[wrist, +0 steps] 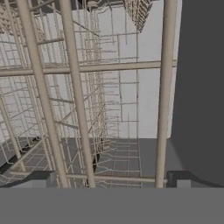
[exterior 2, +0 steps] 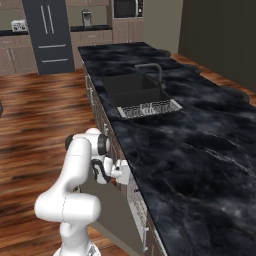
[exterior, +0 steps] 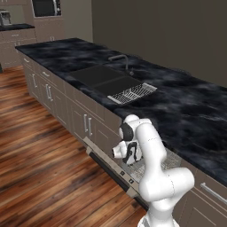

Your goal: Open the dishwasher door and pull out the top rack.

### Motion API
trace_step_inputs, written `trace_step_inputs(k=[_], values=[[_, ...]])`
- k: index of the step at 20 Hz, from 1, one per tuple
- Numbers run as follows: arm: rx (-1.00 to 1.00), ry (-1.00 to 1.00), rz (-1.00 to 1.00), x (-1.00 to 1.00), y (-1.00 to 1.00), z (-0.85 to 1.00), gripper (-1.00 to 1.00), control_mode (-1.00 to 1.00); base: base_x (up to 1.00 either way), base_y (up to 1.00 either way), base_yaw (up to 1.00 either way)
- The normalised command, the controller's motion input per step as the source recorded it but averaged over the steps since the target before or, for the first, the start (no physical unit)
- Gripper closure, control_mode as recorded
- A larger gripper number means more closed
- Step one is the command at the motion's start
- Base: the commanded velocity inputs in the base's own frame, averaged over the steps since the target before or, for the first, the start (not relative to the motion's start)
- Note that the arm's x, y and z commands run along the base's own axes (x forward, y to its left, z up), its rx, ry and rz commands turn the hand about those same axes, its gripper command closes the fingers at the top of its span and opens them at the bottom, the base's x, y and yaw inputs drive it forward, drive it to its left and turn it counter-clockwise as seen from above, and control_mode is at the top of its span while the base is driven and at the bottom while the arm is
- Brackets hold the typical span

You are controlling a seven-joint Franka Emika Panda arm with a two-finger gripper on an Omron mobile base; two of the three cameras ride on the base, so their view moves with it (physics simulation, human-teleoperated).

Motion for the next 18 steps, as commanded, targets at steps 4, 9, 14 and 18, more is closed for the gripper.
trace_step_inputs(k=[4, 9, 14, 18], values=[[0.0, 0.0, 0.0, 0.07, -0.21, 0.0, -1.0, -1.0, 0.0, 0.0, 0.0], [0.0, 0.0, 0.0, 0.1, -0.16, 0.0, -1.0, -1.0, 0.0, 0.0, 0.0], [0.0, 0.0, 0.0, 0.11, -0.2, 0.0, -1.0, -1.0, 0.0, 0.0, 0.0], [0.0, 0.0, 0.0, 0.09, -0.27, 0.0, -1.0, -1.0, 0.0, 0.0, 0.0]])
